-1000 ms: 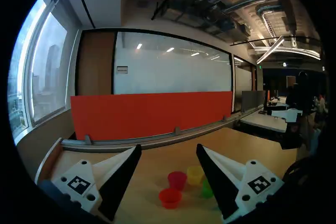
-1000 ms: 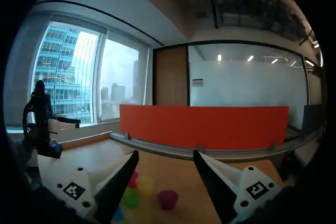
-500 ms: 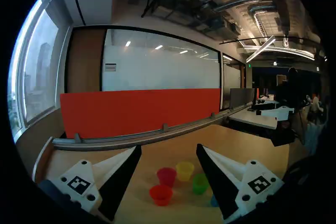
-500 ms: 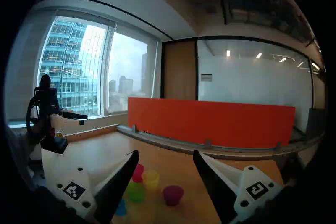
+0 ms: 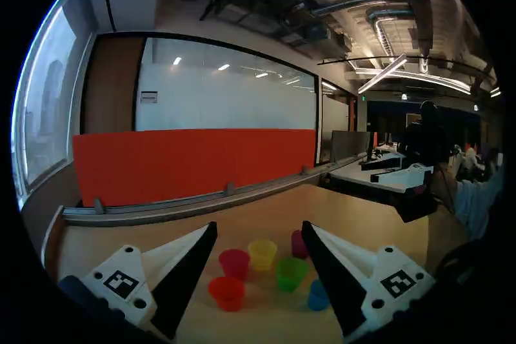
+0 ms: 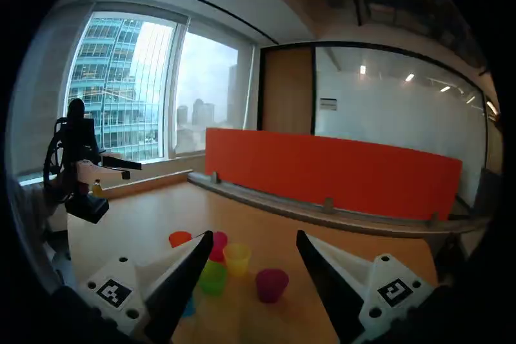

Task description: Pour water

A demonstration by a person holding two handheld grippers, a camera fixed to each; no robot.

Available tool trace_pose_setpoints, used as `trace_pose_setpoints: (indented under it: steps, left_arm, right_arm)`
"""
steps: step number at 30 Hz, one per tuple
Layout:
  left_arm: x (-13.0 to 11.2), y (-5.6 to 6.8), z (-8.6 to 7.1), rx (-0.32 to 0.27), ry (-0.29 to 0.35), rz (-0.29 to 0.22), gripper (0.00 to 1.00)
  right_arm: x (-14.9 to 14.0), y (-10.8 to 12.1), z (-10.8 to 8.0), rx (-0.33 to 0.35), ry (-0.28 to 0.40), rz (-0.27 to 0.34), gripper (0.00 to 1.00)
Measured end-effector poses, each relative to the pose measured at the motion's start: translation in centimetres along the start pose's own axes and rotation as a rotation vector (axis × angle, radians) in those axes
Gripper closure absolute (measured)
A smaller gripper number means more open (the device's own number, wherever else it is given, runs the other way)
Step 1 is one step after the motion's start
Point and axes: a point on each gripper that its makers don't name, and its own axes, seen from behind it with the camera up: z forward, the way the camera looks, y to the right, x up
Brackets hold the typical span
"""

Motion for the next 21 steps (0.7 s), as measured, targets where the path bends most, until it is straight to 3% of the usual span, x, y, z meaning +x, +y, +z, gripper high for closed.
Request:
trace_pose_setpoints:
  steps: [21]
  left_arm:
    - [-7.8,0.5,1.7,-0.059,-0.121,0.013,0.03]
  right_arm:
    - [-5.4,-1.2,-0.5,0.061,-0.102,-0.014,0.0]
